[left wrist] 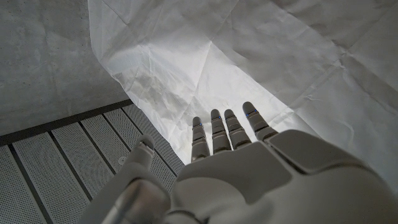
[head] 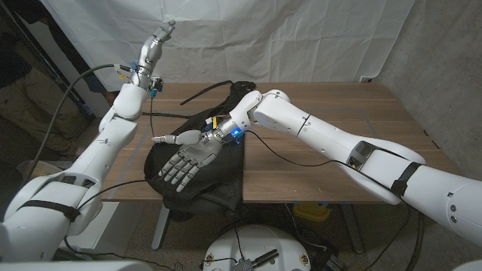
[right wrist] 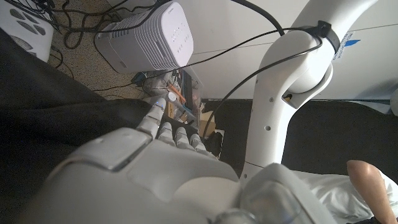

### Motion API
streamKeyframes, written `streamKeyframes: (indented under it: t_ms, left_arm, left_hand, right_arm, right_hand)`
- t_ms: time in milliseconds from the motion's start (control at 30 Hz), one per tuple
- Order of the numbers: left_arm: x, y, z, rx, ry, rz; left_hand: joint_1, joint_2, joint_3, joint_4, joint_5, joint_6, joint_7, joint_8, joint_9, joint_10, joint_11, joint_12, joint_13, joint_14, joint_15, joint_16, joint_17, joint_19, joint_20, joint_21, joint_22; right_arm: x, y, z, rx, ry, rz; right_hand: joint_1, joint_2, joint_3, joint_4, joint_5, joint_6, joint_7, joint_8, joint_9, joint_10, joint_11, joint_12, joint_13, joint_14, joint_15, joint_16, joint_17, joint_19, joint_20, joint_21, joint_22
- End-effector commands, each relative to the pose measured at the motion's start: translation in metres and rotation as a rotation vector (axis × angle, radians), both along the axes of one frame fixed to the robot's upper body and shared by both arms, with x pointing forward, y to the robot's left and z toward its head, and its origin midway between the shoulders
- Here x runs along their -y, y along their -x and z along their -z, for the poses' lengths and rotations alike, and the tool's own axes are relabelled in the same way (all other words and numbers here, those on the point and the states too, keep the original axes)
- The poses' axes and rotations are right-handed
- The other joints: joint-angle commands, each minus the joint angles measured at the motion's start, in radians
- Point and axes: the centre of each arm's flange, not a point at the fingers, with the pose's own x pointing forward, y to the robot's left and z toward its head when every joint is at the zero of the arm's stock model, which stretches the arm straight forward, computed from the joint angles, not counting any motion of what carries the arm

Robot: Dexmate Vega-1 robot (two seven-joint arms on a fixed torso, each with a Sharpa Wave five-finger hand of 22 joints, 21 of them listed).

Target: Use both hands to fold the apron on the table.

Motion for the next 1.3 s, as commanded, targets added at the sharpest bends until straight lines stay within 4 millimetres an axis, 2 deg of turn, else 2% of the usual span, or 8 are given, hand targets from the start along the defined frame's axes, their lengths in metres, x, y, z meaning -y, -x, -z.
streamKeyframes:
  t_ms: [33,133,233,300,367,500,1133,1300]
  left_arm:
    - [0.004,0.005,0.001,-0.004,-0.012,-0.005]
    - [0.006,0.006,0.003,-0.01,-0.014,-0.005]
    - [0.006,0.007,0.005,-0.012,-0.01,-0.006]
    - [0.006,0.008,0.006,-0.012,-0.008,-0.007]
    - [0.006,0.009,0.008,-0.017,-0.01,-0.009]
    - [0.006,0.01,0.012,-0.026,-0.006,-0.012]
    - [0.002,0.017,0.033,-0.055,0.024,-0.02]
    - [0.002,0.019,0.039,-0.064,0.035,-0.02]
  left_hand:
    - [0.006,0.0,0.001,-0.005,0.003,0.0,-0.002,0.001,-0.001,0.001,0.0,0.005,-0.001,0.002,0.0,0.003,0.003,0.007,-0.001,-0.005,0.002]
    - [0.006,0.0,0.001,-0.005,0.003,0.0,-0.001,0.001,-0.001,0.001,0.001,0.005,-0.001,0.002,0.0,0.003,0.003,0.007,-0.001,-0.005,0.002]
    - [0.006,0.0,0.001,-0.005,0.003,0.0,-0.001,0.001,-0.001,0.0,0.001,0.005,-0.001,0.002,0.0,0.003,0.003,0.007,0.0,-0.006,0.002]
    - [0.006,0.0,0.001,-0.005,0.003,-0.002,-0.003,0.001,-0.001,0.0,0.001,0.005,-0.001,0.002,0.0,0.003,0.003,0.007,0.0,-0.006,0.002]
    - [0.007,0.0,0.001,-0.005,0.003,-0.002,-0.003,0.001,-0.001,0.001,0.001,0.005,-0.001,0.002,0.0,0.003,0.003,0.007,0.0,-0.006,0.002]
    - [0.007,0.0,0.001,-0.006,0.003,-0.002,-0.003,0.001,-0.001,-0.001,0.001,0.005,-0.001,0.002,0.001,0.003,0.003,0.007,0.0,-0.007,0.002]
    - [0.006,-0.002,-0.001,-0.007,0.002,-0.005,-0.004,0.0,-0.001,-0.003,0.001,0.005,-0.001,0.0,0.003,0.002,0.003,0.006,0.001,-0.009,0.002]
    - [0.005,-0.002,-0.001,-0.007,0.002,-0.004,-0.004,0.0,-0.001,-0.003,0.001,0.005,-0.001,-0.001,0.003,0.003,0.003,0.005,0.0,-0.01,0.003]
  right_arm:
    - [0.021,0.011,-0.012,0.093,-0.121,0.092]
    - [0.033,0.002,-0.013,0.14,-0.234,0.178]
    - [0.046,-0.006,-0.013,0.215,-0.338,0.29]
    - [0.048,-0.008,-0.012,0.228,-0.354,0.307]
    - [0.052,-0.012,-0.012,0.259,-0.368,0.344]
    - [0.055,-0.015,-0.013,0.301,-0.379,0.373]
    - [0.078,-0.027,-0.013,0.493,-0.457,0.552]
    - [0.085,-0.03,-0.013,0.54,-0.511,0.592]
  right_hand:
    - [0.026,0.028,0.008,-0.01,0.006,0.024,0.044,0.014,0.001,0.068,0.002,0.01,0.003,0.048,0.001,0.009,0.004,0.022,0.0,0.003,0.002]
    - [0.07,0.039,0.03,-0.025,-0.003,0.106,0.044,0.013,0.002,0.158,0.002,0.014,0.004,0.121,0.0,0.015,0.003,0.079,-0.002,0.011,0.001]
    - [0.175,0.07,0.102,-0.055,-0.035,0.238,0.043,0.014,0.003,0.269,0.003,0.011,0.007,0.215,-0.01,0.009,0.001,0.178,-0.004,0.019,0.0]
    - [0.198,0.075,0.121,-0.06,-0.045,0.269,0.027,0.015,0.003,0.285,0.003,0.009,0.008,0.224,-0.01,0.005,0.001,0.188,-0.004,0.017,0.0]
    - [0.214,0.074,0.14,-0.061,-0.06,0.303,0.038,0.015,0.004,0.32,0.002,0.013,0.009,0.243,-0.011,0.006,0.003,0.203,-0.005,0.016,0.0]
    - [0.227,0.073,0.154,-0.063,-0.073,0.339,0.051,0.019,0.004,0.344,0.002,0.015,0.01,0.252,-0.011,0.004,0.003,0.208,-0.008,0.013,0.001]
    - [0.233,0.065,0.172,-0.057,-0.104,0.417,0.051,0.022,0.005,0.396,0.002,0.016,0.012,0.268,-0.01,0.001,0.006,0.191,-0.028,-0.003,0.0]
    - [0.238,0.065,0.179,-0.058,-0.11,0.423,0.051,0.017,0.005,0.395,0.002,0.01,0.012,0.253,-0.012,-0.007,0.006,0.169,-0.035,-0.012,0.0]
